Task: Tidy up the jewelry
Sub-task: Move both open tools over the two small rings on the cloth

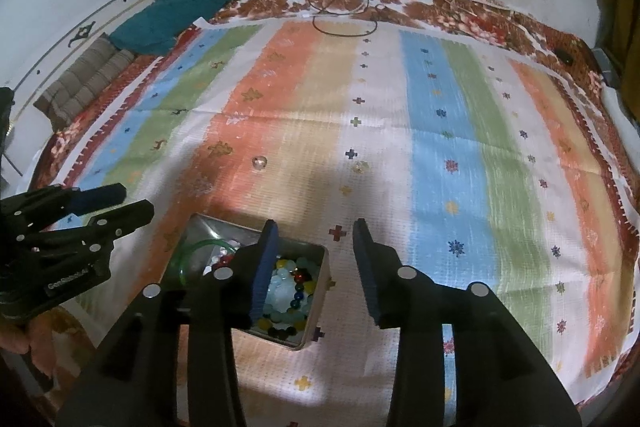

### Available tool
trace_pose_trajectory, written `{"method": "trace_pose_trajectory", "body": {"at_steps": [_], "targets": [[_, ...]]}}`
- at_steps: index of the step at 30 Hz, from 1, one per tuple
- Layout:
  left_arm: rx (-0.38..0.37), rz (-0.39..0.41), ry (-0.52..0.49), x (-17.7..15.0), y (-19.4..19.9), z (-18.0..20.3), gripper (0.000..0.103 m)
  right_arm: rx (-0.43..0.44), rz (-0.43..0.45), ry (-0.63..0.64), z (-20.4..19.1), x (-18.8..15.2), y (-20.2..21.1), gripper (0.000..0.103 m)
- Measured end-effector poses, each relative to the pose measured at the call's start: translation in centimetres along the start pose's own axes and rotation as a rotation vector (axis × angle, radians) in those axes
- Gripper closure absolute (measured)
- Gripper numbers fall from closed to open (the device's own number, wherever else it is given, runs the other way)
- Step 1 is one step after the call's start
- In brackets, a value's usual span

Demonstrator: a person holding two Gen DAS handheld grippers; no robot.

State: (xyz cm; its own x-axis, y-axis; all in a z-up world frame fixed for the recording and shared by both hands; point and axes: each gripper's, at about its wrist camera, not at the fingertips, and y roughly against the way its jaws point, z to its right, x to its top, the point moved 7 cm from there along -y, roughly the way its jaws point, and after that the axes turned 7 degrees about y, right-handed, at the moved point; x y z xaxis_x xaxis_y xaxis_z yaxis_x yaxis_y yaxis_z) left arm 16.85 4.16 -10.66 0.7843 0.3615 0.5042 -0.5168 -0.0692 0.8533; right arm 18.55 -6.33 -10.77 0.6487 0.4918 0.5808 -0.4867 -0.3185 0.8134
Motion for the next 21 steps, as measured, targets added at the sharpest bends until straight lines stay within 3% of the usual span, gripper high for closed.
{"method": "trace_pose_trajectory", "body": {"at_steps": [8,21], "targets": [[-0.002,-0.001,-0.013,0.9,-0.7,0.1,0.048,-0.006,-0.031,0.006,0.5,0.5,-1.1,0.055],[-0.006,-0.032,-0.018,3.3,-2.6,-0.1,0.044,-0.020,-0.095,0.004,1.5,1.7,-4.0,0.050]]}}
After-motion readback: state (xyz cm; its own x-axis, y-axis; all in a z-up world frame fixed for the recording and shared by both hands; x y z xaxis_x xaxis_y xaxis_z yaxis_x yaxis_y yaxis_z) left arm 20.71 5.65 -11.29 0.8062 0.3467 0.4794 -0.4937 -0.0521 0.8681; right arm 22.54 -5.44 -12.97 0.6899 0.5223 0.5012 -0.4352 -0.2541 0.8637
